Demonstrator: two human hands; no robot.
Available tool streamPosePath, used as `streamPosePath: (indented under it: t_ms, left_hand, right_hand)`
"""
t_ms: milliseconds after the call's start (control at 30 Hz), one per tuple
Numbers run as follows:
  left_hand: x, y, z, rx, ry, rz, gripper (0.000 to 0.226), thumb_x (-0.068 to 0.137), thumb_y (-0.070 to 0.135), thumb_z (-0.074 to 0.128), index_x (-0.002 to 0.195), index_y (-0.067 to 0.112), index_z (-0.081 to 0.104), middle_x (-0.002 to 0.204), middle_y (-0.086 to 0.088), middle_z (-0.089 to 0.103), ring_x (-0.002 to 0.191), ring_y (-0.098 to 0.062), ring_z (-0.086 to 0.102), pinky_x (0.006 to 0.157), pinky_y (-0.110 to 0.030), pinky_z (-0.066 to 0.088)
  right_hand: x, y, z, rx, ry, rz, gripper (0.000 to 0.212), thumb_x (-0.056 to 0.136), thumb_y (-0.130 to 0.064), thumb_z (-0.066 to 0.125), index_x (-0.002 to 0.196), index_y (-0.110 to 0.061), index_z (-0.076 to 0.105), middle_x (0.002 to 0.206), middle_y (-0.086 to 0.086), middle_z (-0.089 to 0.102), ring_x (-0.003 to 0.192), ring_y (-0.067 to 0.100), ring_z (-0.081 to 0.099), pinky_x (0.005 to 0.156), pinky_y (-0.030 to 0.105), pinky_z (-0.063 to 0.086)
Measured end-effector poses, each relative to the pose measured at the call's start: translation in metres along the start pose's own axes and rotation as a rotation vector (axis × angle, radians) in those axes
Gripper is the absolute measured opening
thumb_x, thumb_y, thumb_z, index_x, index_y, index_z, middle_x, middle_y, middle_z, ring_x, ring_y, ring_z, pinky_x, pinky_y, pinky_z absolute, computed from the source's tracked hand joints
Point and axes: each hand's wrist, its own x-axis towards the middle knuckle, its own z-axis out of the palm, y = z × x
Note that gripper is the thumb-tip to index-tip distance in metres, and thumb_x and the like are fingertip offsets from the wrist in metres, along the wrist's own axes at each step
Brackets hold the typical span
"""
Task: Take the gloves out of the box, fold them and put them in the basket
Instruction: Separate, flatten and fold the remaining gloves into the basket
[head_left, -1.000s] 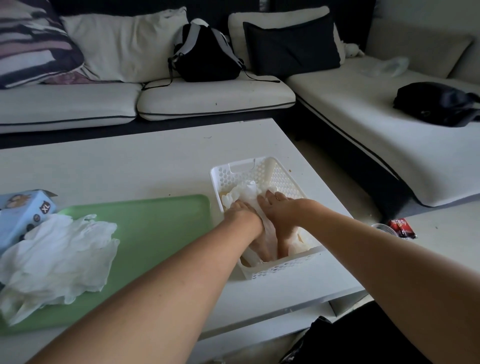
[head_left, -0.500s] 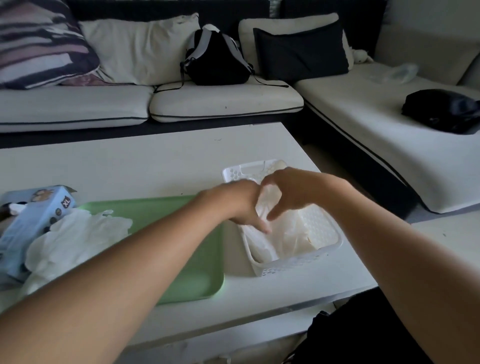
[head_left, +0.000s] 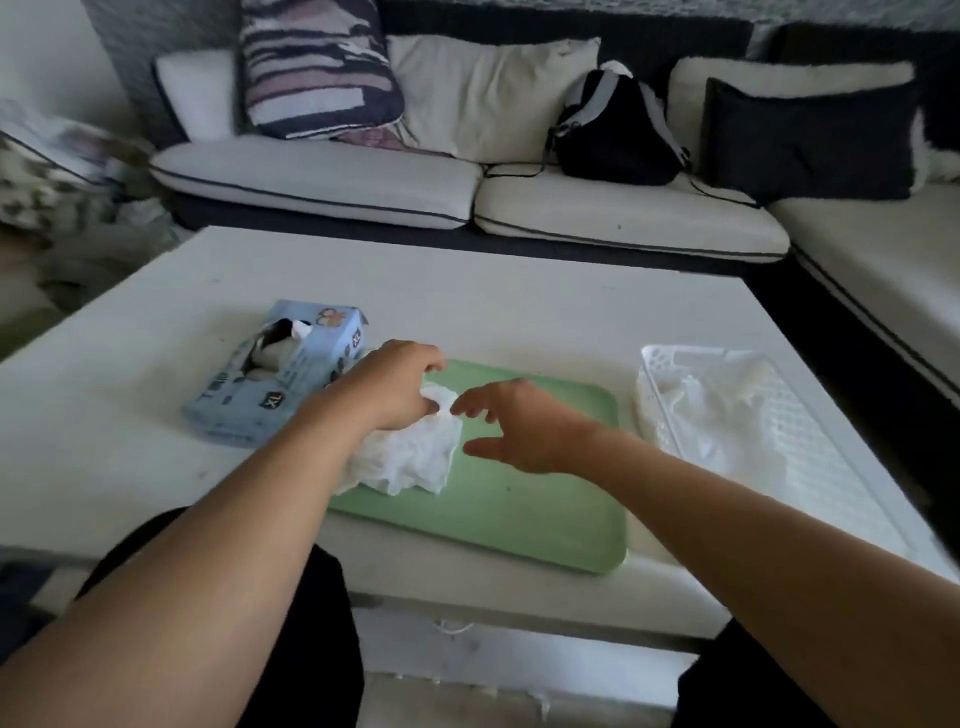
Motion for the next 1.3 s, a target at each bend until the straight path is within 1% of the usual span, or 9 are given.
streamPosePath:
  t_ms: [167, 300, 467, 533, 633, 800, 1000, 1133, 1300]
  left_hand:
    - [-0.003, -0.030, -0.007, 0.171, -0.118, -0.014, 0.073, 0.078, 0.030, 0.086, 0.142, 0.026, 0.051, 0.142, 0.000, 0.051, 0.123, -0.024, 0.055, 0.098, -0.036, 0.047]
    - [-0.011, -0.051, 0.008, 0.269, -0.317, -0.035, 0.083, 0.075, 0.034, 0.088, 0.146, 0.029, 0.045, 0.139, 0.003, 0.044, 0.121, -0.022, 0.054, 0.094, -0.036, 0.048]
    - [-0.010, -0.058, 0.027, 0.227, -0.193, 0.045, 0.080, 0.070, 0.030, 0.091, 0.138, 0.027, 0.050, 0.127, 0.003, 0.046, 0.110, -0.021, 0.058, 0.082, -0.033, 0.049]
    - [-0.010, -0.062, 0.029, 0.168, -0.174, 0.047, 0.090, 0.069, 0.030, 0.092, 0.145, 0.026, 0.045, 0.134, 0.004, 0.047, 0.118, -0.021, 0.056, 0.087, -0.031, 0.047]
    - [-0.014, -0.062, 0.029, 0.099, -0.142, 0.072, 0.103, 0.069, 0.025, 0.092, 0.154, 0.023, 0.032, 0.149, 0.003, 0.044, 0.134, -0.021, 0.049, 0.100, -0.032, 0.044]
    - [-0.014, -0.060, 0.030, -0.047, -0.134, 0.110, 0.103, 0.072, 0.017, 0.090, 0.156, 0.025, 0.030, 0.146, 0.002, 0.048, 0.131, -0.018, 0.049, 0.098, -0.026, 0.042]
    - [-0.015, -0.062, 0.031, -0.185, -0.120, 0.117, 0.103, 0.073, 0.005, 0.088, 0.156, 0.029, 0.030, 0.147, 0.002, 0.048, 0.128, -0.016, 0.053, 0.103, -0.030, 0.046]
    - [-0.013, -0.056, 0.039, -0.252, -0.133, 0.133, 0.103, 0.073, -0.007, 0.081, 0.156, 0.026, 0.031, 0.150, 0.002, 0.039, 0.119, -0.019, 0.057, 0.099, -0.037, 0.052]
    - [-0.010, -0.049, 0.043, -0.313, -0.103, 0.177, 0.089, 0.078, -0.014, 0.068, 0.152, 0.024, 0.037, 0.150, 0.000, 0.040, 0.122, -0.016, 0.057, 0.099, -0.035, 0.054]
  right_hand:
    - [0.025, -0.012, 0.057, -0.130, -0.131, -0.110, 0.066, 0.094, -0.042, 0.065, 0.153, -0.032, 0.037, 0.153, -0.002, 0.042, 0.131, 0.026, 0.045, 0.107, 0.037, 0.039]
    - [0.031, -0.004, 0.071, -0.232, -0.095, -0.108, 0.047, 0.095, -0.048, 0.060, 0.141, -0.037, 0.053, 0.148, -0.012, 0.047, 0.129, 0.019, 0.047, 0.096, 0.034, 0.044]
    - [0.043, 0.005, 0.070, -0.082, 0.011, -0.070, 0.027, 0.086, -0.051, 0.071, 0.103, -0.032, 0.066, 0.105, -0.008, 0.069, 0.096, 0.020, 0.065, 0.083, 0.036, 0.053]
    - [0.046, 0.004, 0.072, 0.032, 0.063, -0.031, 0.039, 0.082, -0.050, 0.075, 0.109, -0.030, 0.056, 0.093, -0.010, 0.068, 0.084, 0.019, 0.066, 0.077, 0.036, 0.054]
    - [0.052, 0.002, 0.073, 0.166, 0.070, 0.031, 0.065, 0.079, -0.050, 0.078, 0.135, -0.033, 0.047, 0.091, -0.010, 0.069, 0.082, 0.017, 0.066, 0.077, 0.034, 0.054]
    - [0.062, 0.003, 0.076, 0.267, 0.197, 0.085, 0.013, 0.083, -0.031, 0.079, 0.095, -0.025, 0.075, 0.075, -0.012, 0.061, 0.067, 0.011, 0.058, 0.070, 0.032, 0.051]
    - [0.059, 0.000, 0.074, 0.173, 0.116, -0.045, 0.056, 0.080, -0.037, 0.081, 0.132, -0.033, 0.060, 0.096, -0.007, 0.059, 0.075, 0.011, 0.054, 0.075, 0.032, 0.050]
    - [0.058, -0.005, 0.082, 0.189, 0.215, -0.051, 0.051, 0.085, -0.031, 0.075, 0.130, -0.033, 0.054, 0.090, -0.007, 0.061, 0.072, 0.017, 0.057, 0.072, 0.039, 0.053]
    - [0.062, -0.001, 0.077, 0.241, 0.240, 0.007, 0.032, 0.085, -0.018, 0.074, 0.114, -0.033, 0.072, 0.078, -0.006, 0.063, 0.066, 0.015, 0.056, 0.068, 0.032, 0.050]
